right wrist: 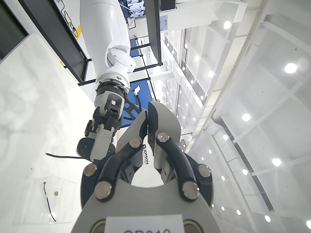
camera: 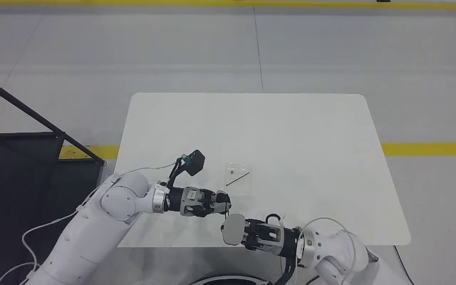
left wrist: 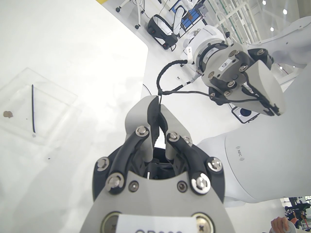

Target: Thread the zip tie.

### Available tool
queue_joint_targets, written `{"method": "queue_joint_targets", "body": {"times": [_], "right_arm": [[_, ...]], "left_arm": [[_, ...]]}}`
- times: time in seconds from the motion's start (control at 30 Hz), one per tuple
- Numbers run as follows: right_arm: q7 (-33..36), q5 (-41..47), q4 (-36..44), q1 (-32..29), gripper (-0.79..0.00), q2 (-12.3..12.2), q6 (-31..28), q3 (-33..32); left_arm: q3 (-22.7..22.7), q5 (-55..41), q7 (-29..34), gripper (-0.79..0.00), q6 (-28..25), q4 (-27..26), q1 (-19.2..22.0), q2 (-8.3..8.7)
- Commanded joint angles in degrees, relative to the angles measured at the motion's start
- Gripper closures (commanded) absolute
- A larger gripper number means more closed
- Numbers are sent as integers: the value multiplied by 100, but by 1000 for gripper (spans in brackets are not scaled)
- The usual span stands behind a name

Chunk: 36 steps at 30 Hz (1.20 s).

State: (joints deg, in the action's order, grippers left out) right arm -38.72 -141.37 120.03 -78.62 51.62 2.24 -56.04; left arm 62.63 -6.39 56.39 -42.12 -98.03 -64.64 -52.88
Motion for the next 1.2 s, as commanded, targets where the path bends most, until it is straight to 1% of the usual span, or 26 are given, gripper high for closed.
{"method": "queue_joint_targets", "body": {"times": [0.0, 0.73, 1.17], "right_arm": [[-4, -1, 0, -5, 0, 6, -11, -10], [-58, -65, -31, -9, 0, 83, -156, -43], [-60, -69, -23, -95, 0, 115, -67, -130]], "left_arm": [[0, 0, 0, 0, 0, 0, 0, 0], [0, 0, 0, 0, 0, 0, 0, 0], [0, 0, 0, 0, 0, 0, 0, 0]]}}
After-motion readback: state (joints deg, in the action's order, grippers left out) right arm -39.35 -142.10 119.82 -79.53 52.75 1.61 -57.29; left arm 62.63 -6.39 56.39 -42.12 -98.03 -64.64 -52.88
